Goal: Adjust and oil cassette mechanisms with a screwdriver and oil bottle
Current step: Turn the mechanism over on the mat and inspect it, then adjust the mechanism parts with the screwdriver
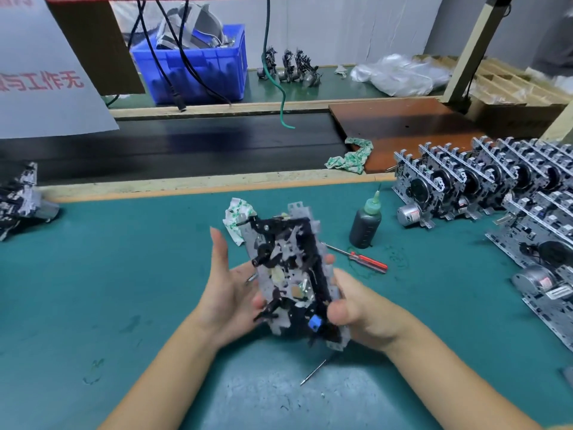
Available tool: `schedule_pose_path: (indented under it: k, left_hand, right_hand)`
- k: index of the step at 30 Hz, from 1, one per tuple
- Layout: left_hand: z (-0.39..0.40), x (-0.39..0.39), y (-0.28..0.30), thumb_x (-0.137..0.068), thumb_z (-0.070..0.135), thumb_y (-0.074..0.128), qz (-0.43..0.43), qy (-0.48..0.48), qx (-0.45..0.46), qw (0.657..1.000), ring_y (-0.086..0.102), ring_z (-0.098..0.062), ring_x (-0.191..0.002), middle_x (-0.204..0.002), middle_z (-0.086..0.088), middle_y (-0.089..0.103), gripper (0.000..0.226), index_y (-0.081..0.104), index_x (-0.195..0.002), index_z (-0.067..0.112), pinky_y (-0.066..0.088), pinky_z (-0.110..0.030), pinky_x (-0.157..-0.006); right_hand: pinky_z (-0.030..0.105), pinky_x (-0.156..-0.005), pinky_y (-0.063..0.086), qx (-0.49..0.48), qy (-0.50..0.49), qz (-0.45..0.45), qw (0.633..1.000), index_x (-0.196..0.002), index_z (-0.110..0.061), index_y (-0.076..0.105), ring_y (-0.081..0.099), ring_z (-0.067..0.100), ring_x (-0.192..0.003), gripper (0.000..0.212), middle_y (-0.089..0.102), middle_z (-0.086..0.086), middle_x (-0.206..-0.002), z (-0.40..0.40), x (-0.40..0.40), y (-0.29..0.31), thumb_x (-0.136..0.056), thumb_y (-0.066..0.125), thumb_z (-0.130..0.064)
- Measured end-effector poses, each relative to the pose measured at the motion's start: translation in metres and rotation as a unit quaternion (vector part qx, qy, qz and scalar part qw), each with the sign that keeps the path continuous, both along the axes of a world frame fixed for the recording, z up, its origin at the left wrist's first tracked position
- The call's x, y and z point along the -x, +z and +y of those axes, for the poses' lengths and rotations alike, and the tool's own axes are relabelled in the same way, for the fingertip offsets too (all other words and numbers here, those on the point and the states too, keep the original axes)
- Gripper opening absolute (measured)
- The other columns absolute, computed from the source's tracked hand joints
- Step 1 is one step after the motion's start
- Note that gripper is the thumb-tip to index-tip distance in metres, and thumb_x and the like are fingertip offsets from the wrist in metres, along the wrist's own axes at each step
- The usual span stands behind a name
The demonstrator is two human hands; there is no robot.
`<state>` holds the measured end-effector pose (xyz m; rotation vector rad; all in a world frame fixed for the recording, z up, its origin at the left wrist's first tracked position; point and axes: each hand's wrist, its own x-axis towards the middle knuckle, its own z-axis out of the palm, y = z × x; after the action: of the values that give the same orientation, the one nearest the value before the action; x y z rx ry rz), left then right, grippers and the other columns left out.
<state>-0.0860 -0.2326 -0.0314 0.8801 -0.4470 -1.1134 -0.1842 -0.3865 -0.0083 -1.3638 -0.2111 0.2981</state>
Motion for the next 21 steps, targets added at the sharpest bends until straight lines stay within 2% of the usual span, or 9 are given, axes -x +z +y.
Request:
schedule_pose_path:
  k: [3, 4, 5, 7, 9, 11, 14, 17, 21]
  left_hand:
    - [-0.012, 0.011, 0.001, -0.069, 0.086, 0.04, 0.053, -0.018, 0.093, 0.994, 0.048, -0.007, -0.05, -0.118, -0.004, 0.065, 0.112, 0.031, -0.145, 0.004, 0.04, -0.013, -0.055]
    - [-0.014, 0.012, 0.0, -0.068, 0.087, 0.039, 0.099, -0.026, 0.091, 0.991, 0.058, -0.009, -0.061, -0.121, -0.006, 0.064, 0.113, 0.032, -0.146, 0.006, 0.05, -0.02, -0.062]
    - [-0.014, 0.011, -0.001, -0.067, 0.084, 0.045, 0.139, -0.047, 0.106, 0.983, 0.065, -0.021, -0.092, -0.13, -0.012, 0.058, 0.113, 0.033, -0.146, 0.005, 0.052, -0.038, -0.088]
    - [-0.009, 0.009, -0.004, -0.066, 0.076, 0.056, 0.182, -0.078, 0.186, 0.962, 0.04, -0.036, -0.132, -0.145, -0.023, 0.04, 0.114, 0.028, -0.146, -0.001, 0.021, -0.055, -0.112]
    - [-0.005, 0.005, -0.004, -0.065, 0.07, 0.066, 0.186, -0.062, 0.202, 0.959, 0.03, -0.041, -0.137, -0.149, -0.027, 0.028, 0.118, 0.02, -0.147, -0.003, 0.013, -0.057, -0.114]
    - [-0.003, -0.001, -0.006, -0.071, 0.06, 0.07, 0.196, -0.063, 0.21, 0.956, 0.029, -0.043, -0.137, -0.149, -0.03, 0.025, 0.111, 0.02, -0.146, -0.004, 0.013, -0.055, -0.114]
    - [-0.002, -0.005, -0.008, -0.081, 0.053, 0.065, 0.199, -0.038, 0.199, 0.959, 0.029, -0.046, -0.136, -0.148, -0.032, 0.026, 0.096, 0.019, -0.146, -0.001, 0.011, -0.051, -0.116]
    - [-0.002, -0.01, -0.011, -0.079, 0.055, 0.067, 0.224, -0.016, 0.18, 0.958, 0.032, -0.044, -0.135, -0.148, -0.03, 0.025, 0.096, 0.024, -0.146, 0.003, 0.022, -0.052, -0.115]
    - [-0.007, -0.012, -0.016, -0.069, 0.063, 0.07, 0.194, 0.037, 0.117, 0.973, 0.045, -0.041, -0.129, -0.141, -0.028, 0.042, 0.095, 0.046, -0.137, 0.003, 0.042, -0.05, -0.103]
  right_hand:
    - [0.028, -0.101, 0.045, -0.083, 0.059, 0.037, 0.994, -0.114, -0.028, 0.066, 0.058, 0.009, -0.113, 0.053, 0.066, -0.007, -0.116, 0.006, 0.0, -0.005, -0.07, 0.07, -0.057]
    - [0.027, -0.099, 0.046, -0.072, 0.044, 0.065, 0.994, -0.111, -0.023, 0.067, 0.059, 0.01, -0.112, 0.057, 0.067, -0.005, -0.114, 0.003, 0.0, -0.005, -0.066, 0.072, -0.058]
    - [0.027, -0.096, 0.047, -0.042, 0.017, 0.082, 0.996, -0.105, -0.018, 0.067, 0.061, 0.011, -0.107, 0.061, 0.068, -0.004, -0.108, -0.001, -0.001, -0.006, -0.061, 0.076, -0.06]
    - [0.02, -0.084, 0.049, 0.067, -0.067, 0.051, 0.994, -0.089, -0.019, 0.071, 0.063, 0.004, -0.088, 0.041, 0.071, -0.008, -0.09, -0.008, -0.002, -0.007, -0.065, 0.08, -0.05]
    - [0.02, -0.075, 0.048, 0.173, -0.172, 0.0, 0.97, -0.077, -0.023, 0.073, 0.06, -0.001, -0.076, 0.014, 0.071, -0.01, -0.077, -0.01, -0.001, -0.003, -0.077, 0.072, -0.037]
    - [0.034, -0.078, 0.049, 0.308, -0.28, -0.033, 0.909, -0.077, -0.023, 0.072, 0.061, 0.001, -0.076, 0.031, 0.071, -0.006, -0.079, -0.012, 0.0, -0.005, -0.078, 0.063, -0.053]
    - [0.033, -0.08, 0.049, 0.438, -0.373, -0.068, 0.815, -0.087, -0.029, 0.064, 0.061, 0.003, -0.083, 0.029, 0.065, -0.018, -0.087, -0.022, 0.012, -0.005, -0.076, 0.059, -0.056]
    - [0.021, -0.085, 0.043, 0.508, -0.182, -0.084, 0.838, -0.089, -0.036, 0.058, 0.051, -0.004, -0.093, 0.035, 0.056, -0.024, -0.091, -0.031, 0.032, 0.0, -0.069, 0.061, -0.064]
    - [0.011, -0.093, 0.022, 0.611, 0.028, -0.128, 0.781, -0.098, -0.037, 0.058, 0.028, -0.008, -0.098, 0.026, 0.038, -0.025, -0.099, -0.016, 0.04, -0.014, -0.081, 0.061, -0.057]
